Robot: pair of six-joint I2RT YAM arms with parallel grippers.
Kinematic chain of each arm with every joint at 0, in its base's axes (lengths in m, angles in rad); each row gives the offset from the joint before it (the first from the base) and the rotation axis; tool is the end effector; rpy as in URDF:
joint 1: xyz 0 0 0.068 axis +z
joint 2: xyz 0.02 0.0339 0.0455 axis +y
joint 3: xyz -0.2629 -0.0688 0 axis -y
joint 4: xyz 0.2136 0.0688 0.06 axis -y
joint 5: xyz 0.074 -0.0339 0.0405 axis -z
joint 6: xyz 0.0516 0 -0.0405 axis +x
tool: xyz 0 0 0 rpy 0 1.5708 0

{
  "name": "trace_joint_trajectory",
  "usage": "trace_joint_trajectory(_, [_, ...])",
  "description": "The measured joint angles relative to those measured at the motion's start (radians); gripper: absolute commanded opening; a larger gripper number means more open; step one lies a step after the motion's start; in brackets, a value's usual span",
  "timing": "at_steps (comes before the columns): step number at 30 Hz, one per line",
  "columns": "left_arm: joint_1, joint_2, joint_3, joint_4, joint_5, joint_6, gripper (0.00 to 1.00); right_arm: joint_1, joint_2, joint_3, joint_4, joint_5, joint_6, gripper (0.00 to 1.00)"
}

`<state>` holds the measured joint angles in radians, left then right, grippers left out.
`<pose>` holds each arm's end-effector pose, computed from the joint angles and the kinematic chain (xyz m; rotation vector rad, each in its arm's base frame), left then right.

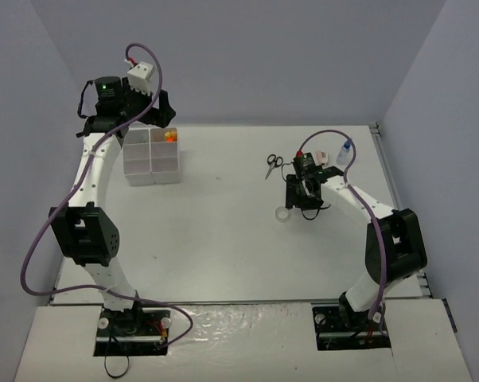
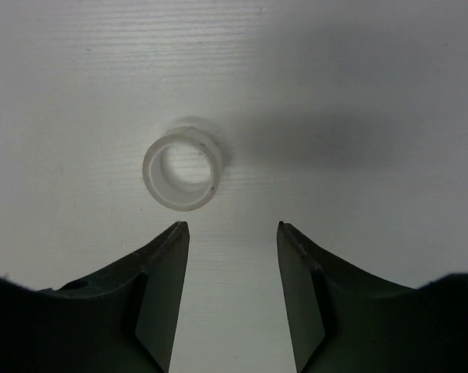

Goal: Sort the stationery into containers
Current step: Pick up the stationery from the center of the board.

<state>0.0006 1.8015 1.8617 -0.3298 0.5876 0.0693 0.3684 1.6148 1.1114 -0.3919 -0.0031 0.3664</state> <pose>0.4025 -0.0284 0.4110 0.4694 1.7597 -0.4894 0.3042 0.1176 0.2276 -0.0039 2.4937 0.3182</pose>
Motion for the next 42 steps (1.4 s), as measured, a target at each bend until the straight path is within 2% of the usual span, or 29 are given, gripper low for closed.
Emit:
trace_joint_trajectory(4, [0.005, -0.028, -0.064, -0.05, -0.028, 0.005, 0.84, 0.005, 0.023, 0.002, 0.03, -0.021, 0.0, 0.42])
trace_joint_trajectory(8, [0.007, -0.061, -0.126, -0.104, -0.043, 0.02, 0.84, 0.006, 0.116, 0.027, 0.07, -0.043, 0.0, 0.39])
trace_joint_trajectory(15, [0.007, -0.12, -0.158, -0.146, -0.051, 0.037, 0.84, 0.006, 0.216, 0.037, 0.097, -0.064, 0.0, 0.32])
trace_joint_trajectory(17, [0.007, -0.134, -0.158, -0.146, -0.056, 0.041, 0.84, 0.006, 0.22, 0.037, 0.098, -0.064, 0.001, 0.24])
trace_joint_trajectory(20, [0.007, -0.144, -0.158, -0.146, -0.059, 0.044, 0.84, 0.006, 0.221, 0.036, 0.106, -0.06, 0.001, 0.0])
trace_joint_trajectory(25, [0.007, -0.146, -0.159, -0.151, -0.057, 0.043, 0.76, 0.006, 0.225, 0.034, 0.136, -0.047, 0.002, 0.0])
trace_joint_trajectory(31, [0.007, -0.148, -0.159, -0.177, 0.035, 0.027, 0.74, 0.055, 0.221, 0.062, 0.161, 0.015, -0.001, 0.0])
trace_joint_trajectory(36, [0.008, -0.19, -0.213, -0.205, 0.222, -0.012, 0.77, 0.199, 0.212, 0.257, 0.222, 0.061, -0.027, 0.0])
trace_joint_trajectory(42, [-0.039, -0.254, -0.312, -0.233, 0.364, -0.04, 0.81, 0.326, 0.205, 0.501, 0.316, 0.077, -0.059, 0.0])
